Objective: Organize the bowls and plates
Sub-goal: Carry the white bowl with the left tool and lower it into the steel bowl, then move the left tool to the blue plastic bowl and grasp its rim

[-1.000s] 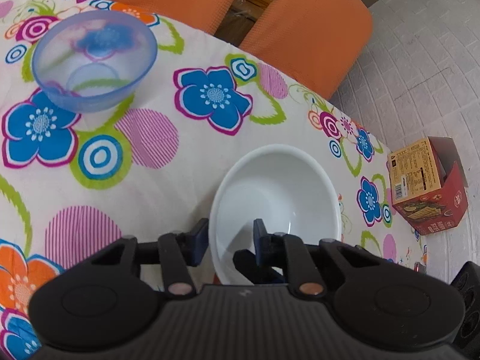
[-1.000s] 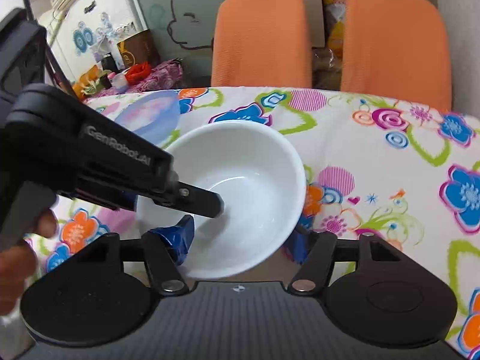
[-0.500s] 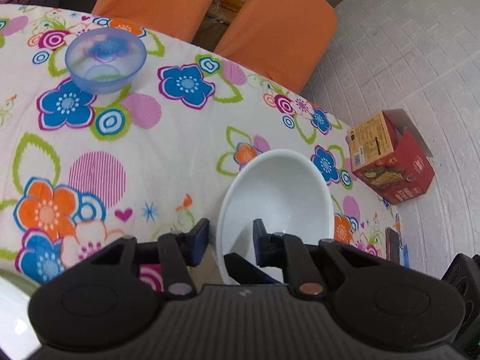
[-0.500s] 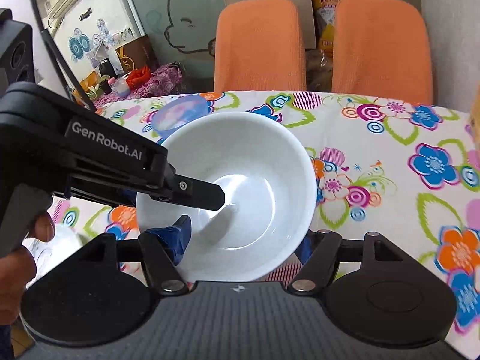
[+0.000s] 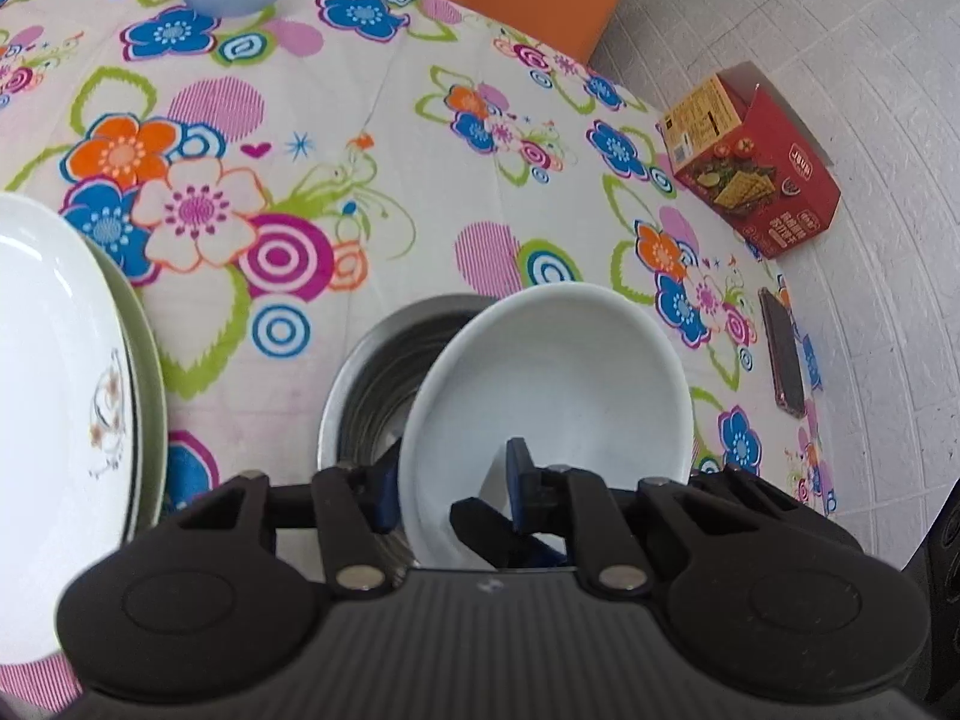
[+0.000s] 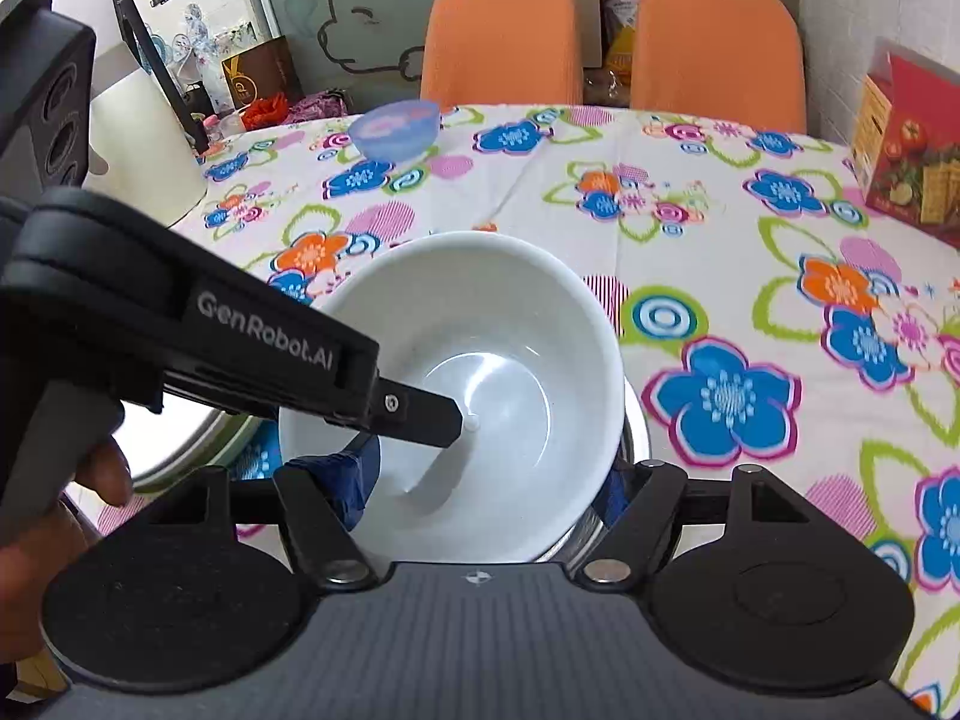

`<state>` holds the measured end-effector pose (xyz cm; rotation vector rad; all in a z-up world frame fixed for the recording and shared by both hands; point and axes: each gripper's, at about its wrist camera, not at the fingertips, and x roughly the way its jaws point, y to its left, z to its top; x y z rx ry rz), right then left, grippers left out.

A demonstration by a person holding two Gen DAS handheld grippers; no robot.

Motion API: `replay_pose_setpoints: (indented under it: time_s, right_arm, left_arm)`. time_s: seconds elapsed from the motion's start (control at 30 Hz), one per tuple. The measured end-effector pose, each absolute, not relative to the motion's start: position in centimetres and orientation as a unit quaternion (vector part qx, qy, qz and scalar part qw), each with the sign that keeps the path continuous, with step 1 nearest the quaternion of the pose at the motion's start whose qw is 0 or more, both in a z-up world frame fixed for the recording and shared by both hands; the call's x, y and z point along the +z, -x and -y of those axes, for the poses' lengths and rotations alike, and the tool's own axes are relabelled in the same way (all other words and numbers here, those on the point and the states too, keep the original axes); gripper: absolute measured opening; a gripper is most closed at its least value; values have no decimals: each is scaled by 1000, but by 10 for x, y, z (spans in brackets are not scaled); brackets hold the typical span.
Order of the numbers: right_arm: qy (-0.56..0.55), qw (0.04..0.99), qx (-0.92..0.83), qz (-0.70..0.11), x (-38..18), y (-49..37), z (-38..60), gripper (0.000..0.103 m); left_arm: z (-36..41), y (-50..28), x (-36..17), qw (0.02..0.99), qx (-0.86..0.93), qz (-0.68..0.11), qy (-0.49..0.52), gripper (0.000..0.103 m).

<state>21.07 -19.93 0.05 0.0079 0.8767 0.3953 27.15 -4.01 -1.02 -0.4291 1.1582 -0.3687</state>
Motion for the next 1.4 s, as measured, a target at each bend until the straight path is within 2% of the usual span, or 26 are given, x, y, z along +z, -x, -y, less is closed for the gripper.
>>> replay_pose_setpoints:
  time_s: [0.1,0.17,0.23,0.27,0.7,1.1,1.17,1.2,1.23,1.4]
  right_arm:
    - [-17,883,191,-429,-6,-207,202,58]
    - [-15,885,191,-424,-7,-205,204,56]
    - [-18,888,191,-418,-5,-203,206,56]
    - [-21,890,188,-414,-2,-202,208,56]
    - [-80,912,151,-372,8,-200,247,57]
    - [-132,885,138,-424,20,-261,225,58]
    - [-126,883,151,-426,25,-277,215,58]
    - [-118,884,155,-425,28,-285,209,58]
    - [-108,885,158,-424,32,-293,202,58]
    - [-67,883,176,-429,38,-345,163,58]
  left_arm:
    - [42,-271,-22,795,-173,-547,196,13]
    - [43,-271,-21,799,-181,-540,192,24]
    - [44,-272,-16,800,-191,-535,192,51]
    - [44,-271,-12,804,-191,-530,189,54]
    - [20,-261,29,853,-190,-464,144,59]
    - [-23,-295,43,884,-138,-435,104,62]
    - [-34,-308,42,885,-130,-435,105,66]
    - [-40,-314,42,887,-126,-432,106,77]
    - [-46,-320,41,890,-121,-426,108,82]
    - [-73,-357,36,896,-91,-421,102,82]
